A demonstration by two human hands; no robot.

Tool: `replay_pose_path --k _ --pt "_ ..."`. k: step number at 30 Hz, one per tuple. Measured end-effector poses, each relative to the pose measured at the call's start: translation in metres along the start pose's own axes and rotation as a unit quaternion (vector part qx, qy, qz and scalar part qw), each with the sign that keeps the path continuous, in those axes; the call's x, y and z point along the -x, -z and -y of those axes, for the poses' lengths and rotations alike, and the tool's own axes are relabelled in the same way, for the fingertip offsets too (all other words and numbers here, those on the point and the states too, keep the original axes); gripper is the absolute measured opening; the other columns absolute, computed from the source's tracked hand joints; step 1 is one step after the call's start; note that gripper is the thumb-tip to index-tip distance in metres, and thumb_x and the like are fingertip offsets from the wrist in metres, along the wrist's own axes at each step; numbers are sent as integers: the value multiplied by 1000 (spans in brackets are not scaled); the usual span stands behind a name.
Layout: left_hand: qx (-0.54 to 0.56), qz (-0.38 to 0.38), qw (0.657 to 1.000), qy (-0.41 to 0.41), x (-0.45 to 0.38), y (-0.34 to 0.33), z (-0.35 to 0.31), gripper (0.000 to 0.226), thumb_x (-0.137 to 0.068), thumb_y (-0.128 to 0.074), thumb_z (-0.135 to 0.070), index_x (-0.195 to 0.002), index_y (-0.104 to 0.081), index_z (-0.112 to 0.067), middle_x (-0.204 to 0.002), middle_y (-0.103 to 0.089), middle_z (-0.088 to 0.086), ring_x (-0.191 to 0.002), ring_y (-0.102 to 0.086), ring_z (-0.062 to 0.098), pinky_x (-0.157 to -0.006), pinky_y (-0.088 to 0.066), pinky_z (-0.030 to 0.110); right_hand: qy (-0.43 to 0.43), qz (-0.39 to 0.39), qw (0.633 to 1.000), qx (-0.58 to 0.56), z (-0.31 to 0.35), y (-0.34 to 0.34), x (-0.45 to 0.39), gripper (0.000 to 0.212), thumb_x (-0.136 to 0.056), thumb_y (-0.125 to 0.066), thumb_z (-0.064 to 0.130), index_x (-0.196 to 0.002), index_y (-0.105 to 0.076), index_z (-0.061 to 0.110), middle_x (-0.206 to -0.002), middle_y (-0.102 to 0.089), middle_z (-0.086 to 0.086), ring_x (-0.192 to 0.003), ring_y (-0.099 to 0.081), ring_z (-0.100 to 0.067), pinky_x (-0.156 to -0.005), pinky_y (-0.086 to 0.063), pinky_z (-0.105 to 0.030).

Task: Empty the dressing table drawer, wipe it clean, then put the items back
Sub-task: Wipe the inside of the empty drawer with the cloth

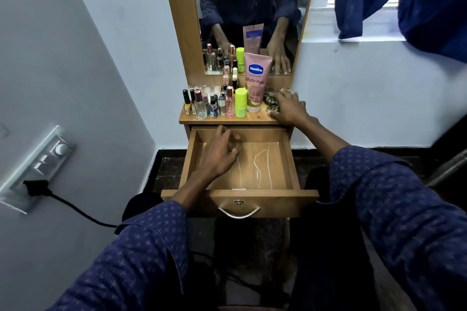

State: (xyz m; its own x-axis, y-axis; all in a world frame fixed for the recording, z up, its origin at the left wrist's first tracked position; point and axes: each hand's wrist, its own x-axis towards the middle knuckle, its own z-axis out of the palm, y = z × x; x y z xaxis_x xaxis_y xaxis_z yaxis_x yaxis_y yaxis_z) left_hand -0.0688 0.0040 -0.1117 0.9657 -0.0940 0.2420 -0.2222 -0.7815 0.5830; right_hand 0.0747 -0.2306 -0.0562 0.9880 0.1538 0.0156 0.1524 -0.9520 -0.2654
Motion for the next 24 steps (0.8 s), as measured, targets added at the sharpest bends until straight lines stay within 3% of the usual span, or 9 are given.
replay_pose_path --k 4,8,12,14,16,18,21,24 --pt "-36 -4 999 2 7 12 14 29 -89 -67 -21 -116 -61 -29 -130 -51 -4 -93 -65 13 -80 -59 40 29 -71 997 11 -10 -13 7 50 -99 -63 40 -146 -51 28 -161 -40 -7 -149 -32 -36 -111 -34 -59" --pt "-91 -10 996 22 14 28 33 35 -86 -67 -18 -121 -64 -23 -132 -53 5 -124 -52 26 -104 -47 54 21 -143 989 -20 -4 -14 32 31 -96 -66 23 -126 -62 24 -143 -57 -3 -132 -46 -32 -99 -37 -51" --pt "-137 -9 988 75 20 40 49 38 -91 -68 -22 -129 -61 -21 -142 -47 11 -135 -41 32 -109 -38 61 18 -212 967 -140 10 -23 70 23 -92 -70 20 -115 -66 23 -123 -65 -2 -118 -55 -28 -92 -44 -44" --pt "-152 15 983 99 26 42 55 50 -93 -67 -24 -141 -53 -16 -147 -44 15 -136 -40 36 -107 -40 62 28 -224 950 -217 22 -35 88 22 -93 -71 20 -114 -65 24 -119 -65 -2 -112 -58 -23 -90 -50 -40" --pt "-165 35 980 103 31 42 62 60 -95 -65 -23 -150 -44 -10 -149 -43 18 -135 -42 38 -105 -45 60 63 -207 945 -247 34 -49 101 25 -92 -73 20 -116 -65 23 -120 -63 -3 -110 -56 -21 -92 -51 -37" --pt "-163 37 981 97 33 42 64 57 -96 -63 -22 -148 -45 -7 -148 -44 19 -132 -46 39 -102 -49 59 103 -152 964 -194 41 -66 109 36 -91 -75 21 -125 -63 21 -132 -59 -4 -117 -51 -22 -99 -45 -35" --pt "-156 44 982 98 35 42 62 55 -97 -61 -19 -147 -44 -5 -146 -45 18 -130 -49 39 -101 -49 59 106 -9 992 -65 39 -90 110 54 -89 -76 21 -140 -58 22 -150 -47 -9 -136 -40 -32 -114 -39 -49" --pt "-153 58 983 86 40 41 62 58 -96 -61 -16 -150 -40 -4 -152 -41 18 -135 -46 39 -106 -47 60 106 99 989 -7 36 -104 106 59 -93 -72 34 -149 -51 27 -162 -34 -11 -151 -25 -36 -123 -24 -56"
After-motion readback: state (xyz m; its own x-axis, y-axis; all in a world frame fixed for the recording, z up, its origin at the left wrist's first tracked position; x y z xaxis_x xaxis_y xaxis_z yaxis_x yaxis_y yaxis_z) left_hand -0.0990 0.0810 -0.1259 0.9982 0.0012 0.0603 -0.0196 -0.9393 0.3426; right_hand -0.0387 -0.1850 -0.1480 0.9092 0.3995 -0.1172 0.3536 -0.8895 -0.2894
